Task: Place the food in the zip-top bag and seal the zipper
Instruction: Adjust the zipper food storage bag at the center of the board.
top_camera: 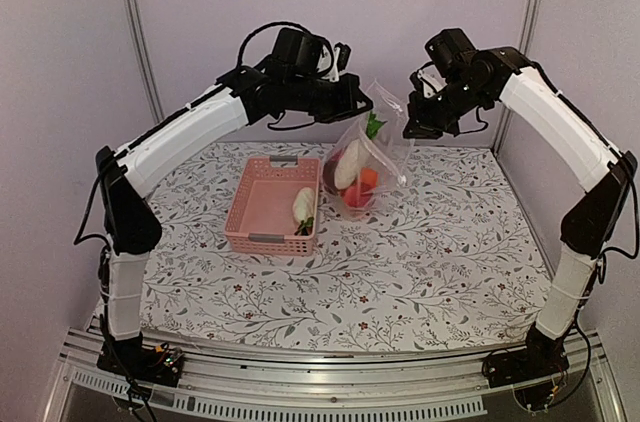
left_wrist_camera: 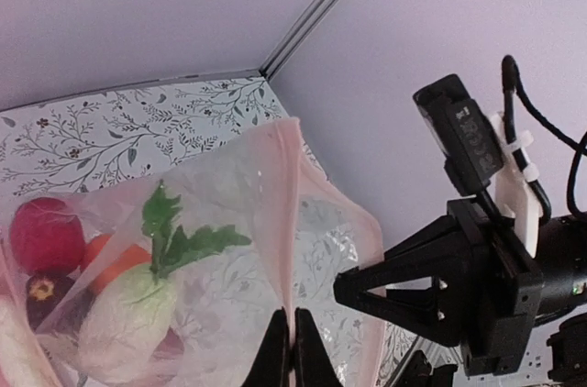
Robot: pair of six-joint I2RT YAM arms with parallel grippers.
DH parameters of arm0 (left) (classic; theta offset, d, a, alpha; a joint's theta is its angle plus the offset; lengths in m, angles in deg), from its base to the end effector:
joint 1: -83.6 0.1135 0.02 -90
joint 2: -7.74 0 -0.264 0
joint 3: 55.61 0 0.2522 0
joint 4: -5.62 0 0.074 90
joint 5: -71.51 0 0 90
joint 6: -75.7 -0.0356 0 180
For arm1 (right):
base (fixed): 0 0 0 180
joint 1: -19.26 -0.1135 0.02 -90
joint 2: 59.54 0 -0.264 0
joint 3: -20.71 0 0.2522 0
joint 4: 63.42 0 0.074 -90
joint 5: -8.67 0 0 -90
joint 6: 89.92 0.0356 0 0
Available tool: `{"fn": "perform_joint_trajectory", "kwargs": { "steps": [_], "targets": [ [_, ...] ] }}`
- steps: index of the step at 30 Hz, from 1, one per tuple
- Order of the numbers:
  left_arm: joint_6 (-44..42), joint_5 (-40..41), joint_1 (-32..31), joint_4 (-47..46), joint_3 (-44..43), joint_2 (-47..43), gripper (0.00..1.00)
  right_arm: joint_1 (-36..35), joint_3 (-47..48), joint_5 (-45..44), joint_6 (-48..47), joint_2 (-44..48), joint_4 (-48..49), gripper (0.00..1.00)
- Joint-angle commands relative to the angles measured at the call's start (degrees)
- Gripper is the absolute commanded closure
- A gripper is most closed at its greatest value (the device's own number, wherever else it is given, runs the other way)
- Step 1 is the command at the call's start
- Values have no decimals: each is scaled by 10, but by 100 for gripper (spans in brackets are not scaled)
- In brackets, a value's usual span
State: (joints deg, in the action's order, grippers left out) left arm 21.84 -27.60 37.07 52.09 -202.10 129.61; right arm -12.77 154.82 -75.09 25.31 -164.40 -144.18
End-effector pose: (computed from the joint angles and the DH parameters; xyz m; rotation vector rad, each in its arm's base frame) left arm 0.3330 -0.3595 0.4021 0.3047 2.0935 -1.0701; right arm 0.3166 0.2026 0.4063 -0.1995 2.5406 0.5481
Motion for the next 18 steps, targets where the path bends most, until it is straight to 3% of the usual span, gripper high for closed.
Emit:
{"fn": "perform_joint_trajectory", "kwargs": {
  "steps": [1, 11, 18],
  "targets": [
    [33, -22, 18, 40, -6, 44, 100, 32, 10, -38, -8, 25, -18, 100],
    [53, -87, 21, -70, -38, 78, 100, 43, 18, -12, -19, 25, -12, 100],
    [34, -75, 21, -113, 45, 31, 95, 40, -9, 10, -19, 32, 5, 100]
  ]
}}
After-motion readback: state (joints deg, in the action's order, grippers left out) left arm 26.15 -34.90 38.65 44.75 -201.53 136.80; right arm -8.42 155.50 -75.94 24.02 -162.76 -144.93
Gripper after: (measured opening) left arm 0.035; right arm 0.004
